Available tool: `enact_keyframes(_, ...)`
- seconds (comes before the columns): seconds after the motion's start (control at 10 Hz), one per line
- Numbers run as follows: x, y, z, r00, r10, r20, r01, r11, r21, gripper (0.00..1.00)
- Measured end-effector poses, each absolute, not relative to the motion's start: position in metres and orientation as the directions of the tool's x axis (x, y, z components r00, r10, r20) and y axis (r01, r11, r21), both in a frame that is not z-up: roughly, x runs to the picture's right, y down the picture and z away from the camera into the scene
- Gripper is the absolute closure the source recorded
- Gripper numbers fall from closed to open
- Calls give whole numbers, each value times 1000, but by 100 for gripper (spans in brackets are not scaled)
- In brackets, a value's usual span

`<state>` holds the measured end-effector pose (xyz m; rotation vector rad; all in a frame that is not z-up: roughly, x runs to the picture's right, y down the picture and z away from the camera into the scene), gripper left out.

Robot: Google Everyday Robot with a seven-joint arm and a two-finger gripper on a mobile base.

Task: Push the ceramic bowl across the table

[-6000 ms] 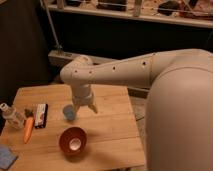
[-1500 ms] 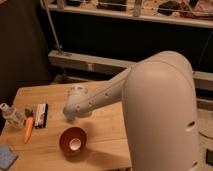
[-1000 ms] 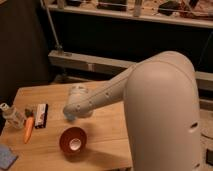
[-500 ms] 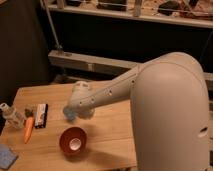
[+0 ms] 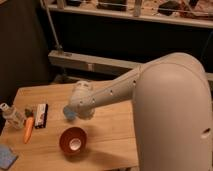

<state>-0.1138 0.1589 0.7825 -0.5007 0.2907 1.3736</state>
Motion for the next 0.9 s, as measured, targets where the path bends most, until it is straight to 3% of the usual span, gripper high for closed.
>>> enact_keyframes(0.4,-101,185,755,216,809,-547,-963,84,-256,100)
enact_keyframes(0.9,-66,183,770,240,810,-535,-971,199,-134,100)
